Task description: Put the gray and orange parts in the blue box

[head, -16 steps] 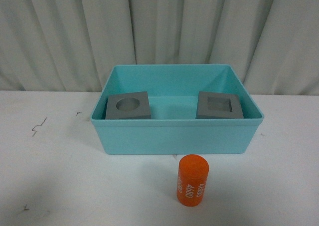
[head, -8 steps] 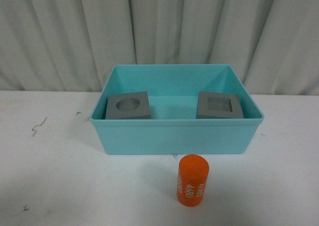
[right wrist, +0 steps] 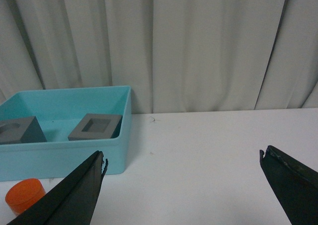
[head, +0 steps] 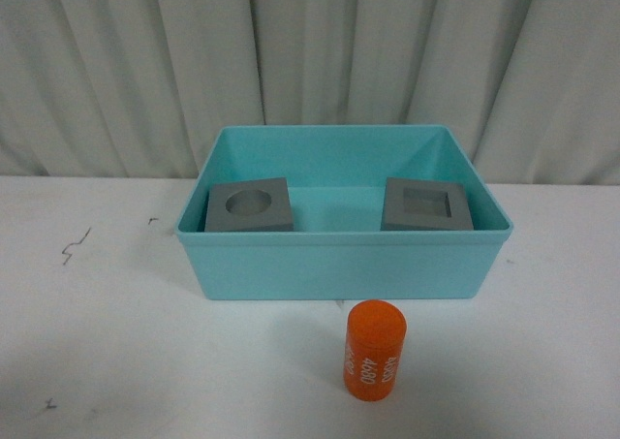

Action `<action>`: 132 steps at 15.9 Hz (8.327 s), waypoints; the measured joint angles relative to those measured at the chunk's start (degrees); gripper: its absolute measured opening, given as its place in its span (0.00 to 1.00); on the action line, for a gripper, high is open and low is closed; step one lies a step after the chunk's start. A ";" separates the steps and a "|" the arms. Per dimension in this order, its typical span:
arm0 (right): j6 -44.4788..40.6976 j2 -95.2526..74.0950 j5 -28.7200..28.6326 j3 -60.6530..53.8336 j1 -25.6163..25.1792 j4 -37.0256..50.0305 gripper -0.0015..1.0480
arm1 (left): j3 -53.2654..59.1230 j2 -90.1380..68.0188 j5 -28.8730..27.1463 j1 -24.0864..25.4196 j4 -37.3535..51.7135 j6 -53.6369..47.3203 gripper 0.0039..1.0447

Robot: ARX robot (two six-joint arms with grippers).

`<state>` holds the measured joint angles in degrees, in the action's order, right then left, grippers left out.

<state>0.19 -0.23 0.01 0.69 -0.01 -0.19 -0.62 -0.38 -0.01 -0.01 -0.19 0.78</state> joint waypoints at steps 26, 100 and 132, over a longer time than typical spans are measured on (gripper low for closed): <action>9.97 -98.12 -4.85 58.42 28.76 -10.91 0.94 | 0.00 0.00 0.00 0.00 0.00 0.00 0.94; -0.66 -132.85 -7.69 102.03 22.88 -21.79 0.45 | 0.00 0.00 0.00 0.00 -0.02 0.00 0.94; -0.24 -61.44 6.14 11.28 6.21 48.63 0.02 | 0.00 0.00 0.00 0.00 -0.02 0.02 0.94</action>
<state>-0.05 -61.67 6.15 11.97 6.20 48.45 -0.62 -0.38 -0.01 -0.01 -0.21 0.80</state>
